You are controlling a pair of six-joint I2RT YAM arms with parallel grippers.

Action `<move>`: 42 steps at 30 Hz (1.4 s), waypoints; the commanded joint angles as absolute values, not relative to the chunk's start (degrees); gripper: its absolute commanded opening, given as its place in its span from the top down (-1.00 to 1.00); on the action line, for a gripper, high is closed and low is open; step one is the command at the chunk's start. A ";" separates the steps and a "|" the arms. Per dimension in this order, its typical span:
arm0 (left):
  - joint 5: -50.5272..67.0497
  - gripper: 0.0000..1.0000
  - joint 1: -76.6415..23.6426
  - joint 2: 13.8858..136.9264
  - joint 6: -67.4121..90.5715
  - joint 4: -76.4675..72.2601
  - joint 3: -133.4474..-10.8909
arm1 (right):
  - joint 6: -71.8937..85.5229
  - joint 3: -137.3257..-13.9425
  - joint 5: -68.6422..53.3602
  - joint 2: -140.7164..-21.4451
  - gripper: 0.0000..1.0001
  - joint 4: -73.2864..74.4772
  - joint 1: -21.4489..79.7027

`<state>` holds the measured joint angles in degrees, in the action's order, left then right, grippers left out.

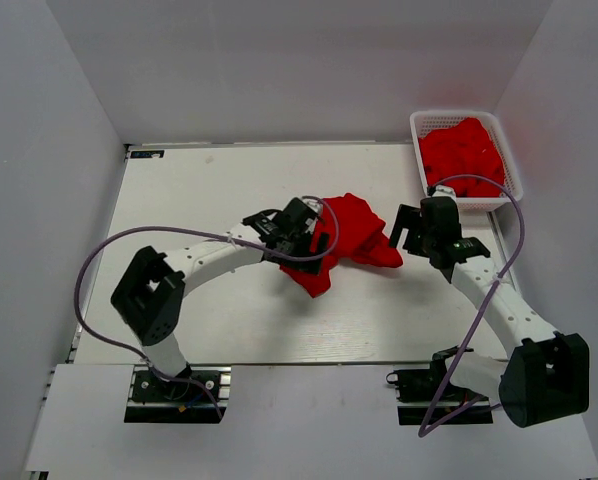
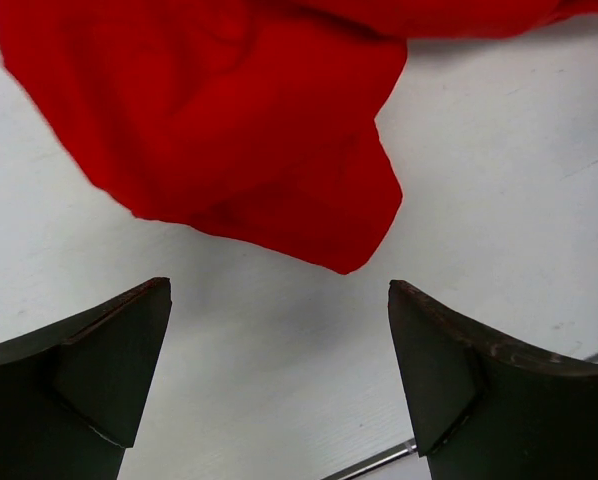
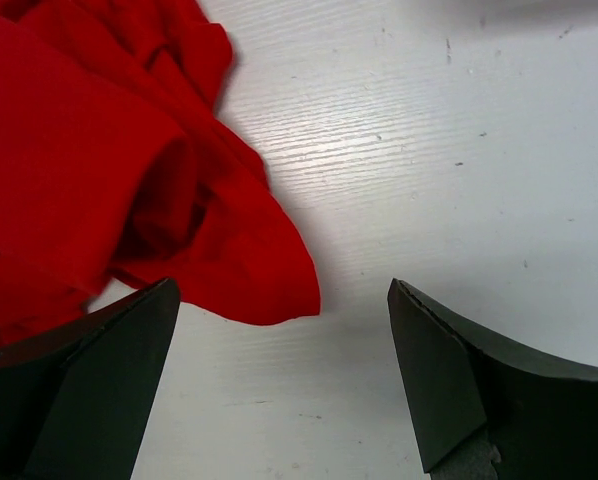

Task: Fold and stack the t-shirts
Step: Flatten out the tshirt

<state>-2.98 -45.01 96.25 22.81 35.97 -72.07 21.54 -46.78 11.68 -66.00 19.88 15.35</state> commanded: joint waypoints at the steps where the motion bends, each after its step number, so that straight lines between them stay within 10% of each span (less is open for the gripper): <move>1: -6.15 -1.00 -47.28 99.84 24.70 37.96 -74.62 | 23.73 -46.14 15.64 -64.07 -0.81 19.51 15.03; 30: -12.30 -0.80 -51.68 109.24 32.17 32.70 -74.09 | 26.10 -46.49 19.95 -63.46 -0.81 20.92 14.94; 35: -14.85 -0.58 -52.20 111.79 31.64 34.63 -76.20 | 26.63 -46.49 21.36 -63.20 -0.81 21.88 14.68; 42: -15.47 0.31 -52.73 113.99 31.11 36.12 -77.70 | 27.16 -47.73 24.17 -61.88 -0.81 22.76 14.85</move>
<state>-14.11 -52.40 112.97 31.24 34.54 -77.36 26.20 -46.15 21.56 -64.10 22.65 15.07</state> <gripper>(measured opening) 0.368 0.905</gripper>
